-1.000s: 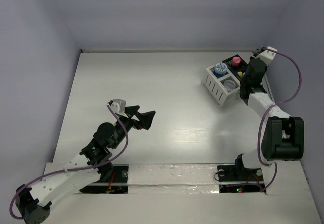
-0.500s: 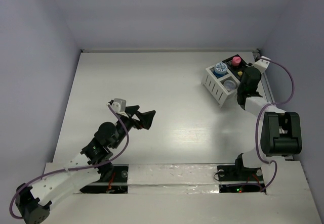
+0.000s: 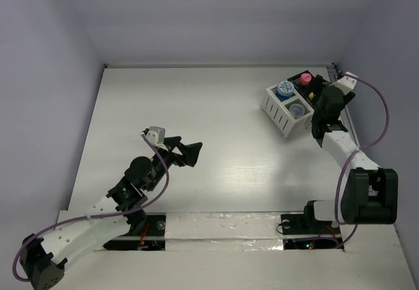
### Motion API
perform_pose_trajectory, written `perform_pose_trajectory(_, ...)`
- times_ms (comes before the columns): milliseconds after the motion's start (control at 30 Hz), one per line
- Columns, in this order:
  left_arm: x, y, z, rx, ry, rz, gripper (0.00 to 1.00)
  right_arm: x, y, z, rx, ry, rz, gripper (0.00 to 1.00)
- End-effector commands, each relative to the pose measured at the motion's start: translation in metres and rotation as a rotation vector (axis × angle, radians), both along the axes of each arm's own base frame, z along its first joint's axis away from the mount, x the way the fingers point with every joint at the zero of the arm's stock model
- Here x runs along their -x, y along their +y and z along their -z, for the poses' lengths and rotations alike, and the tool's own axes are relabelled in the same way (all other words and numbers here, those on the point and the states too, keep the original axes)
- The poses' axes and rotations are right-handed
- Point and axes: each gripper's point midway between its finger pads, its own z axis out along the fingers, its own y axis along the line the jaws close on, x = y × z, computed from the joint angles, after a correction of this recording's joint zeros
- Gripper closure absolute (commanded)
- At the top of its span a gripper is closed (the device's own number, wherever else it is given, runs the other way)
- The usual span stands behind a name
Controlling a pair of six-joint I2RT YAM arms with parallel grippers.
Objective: Sort the stationery into containers
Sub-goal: Place the pen in the storage box, then reset both arms
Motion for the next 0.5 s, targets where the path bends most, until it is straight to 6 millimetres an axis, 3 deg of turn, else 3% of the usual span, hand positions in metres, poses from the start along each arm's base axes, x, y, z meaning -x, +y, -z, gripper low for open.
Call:
perform_pose_trajectory(0,-0.002,-0.003,-0.027,0.075,-0.039,0.001,0.01,-0.002,0.018,-0.075,-0.052,-0.151,-0.084,0.0)
perform_pose_trajectory(133,-0.003,-0.002,-0.04,0.117,-0.022,-0.01,0.01,0.01,0.048,-0.125,-0.111,-0.212,-0.242,0.0)
perform_pose_trajectory(167,-0.002,-0.001,-0.048,0.13,-0.024,-0.013,0.01,0.021,0.063,-0.147,-0.138,-0.258,-0.323,0.0)
perform_pose_trajectory(267,0.0,0.002,-0.065,0.17,-0.033,-0.018,0.01,0.049,0.09,-0.185,-0.163,-0.364,-0.472,0.0)
perform_pose_trajectory(300,0.001,0.004,-0.071,0.178,-0.042,-0.021,0.01,0.072,0.1,-0.208,-0.166,-0.434,-0.53,0.0)
perform_pose_trajectory(400,0.003,0.01,-0.091,0.2,-0.067,-0.035,0.01,0.113,0.12,-0.242,-0.171,-0.544,-0.652,0.0)
perform_pose_trajectory(433,0.003,0.014,-0.097,0.206,-0.072,-0.05,0.01,0.14,0.123,-0.263,-0.154,-0.615,-0.676,0.0)
perform_pose_trajectory(467,0.004,0.017,-0.107,0.205,-0.081,-0.056,0.01,0.155,0.127,-0.273,-0.151,-0.648,-0.702,0.0)
